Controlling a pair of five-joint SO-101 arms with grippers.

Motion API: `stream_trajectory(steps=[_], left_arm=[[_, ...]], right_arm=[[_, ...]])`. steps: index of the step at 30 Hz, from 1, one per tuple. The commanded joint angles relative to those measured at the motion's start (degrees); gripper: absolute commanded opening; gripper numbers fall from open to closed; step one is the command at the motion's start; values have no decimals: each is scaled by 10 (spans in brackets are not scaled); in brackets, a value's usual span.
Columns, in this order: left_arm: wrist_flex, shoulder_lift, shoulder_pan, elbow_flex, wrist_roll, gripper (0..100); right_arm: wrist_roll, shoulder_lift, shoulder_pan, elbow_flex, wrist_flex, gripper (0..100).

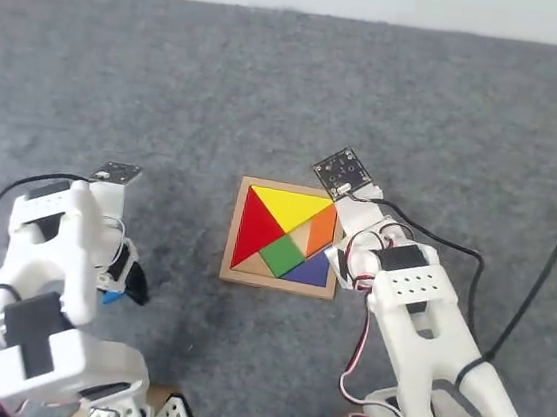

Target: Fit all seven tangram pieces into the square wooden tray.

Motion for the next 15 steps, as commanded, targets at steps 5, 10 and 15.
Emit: stream_trajectory(steps=[5,10,15], left_arm=[[-13,1,4,10,9,141],[-14,0,5,10,9,141],[-11,0,3,7,29,169]], right_arm=[[-7,-28,7,-3,-6,6],[-7,-28,7,-3,-6,6],[-7,-28,7,-3,-6,6]])
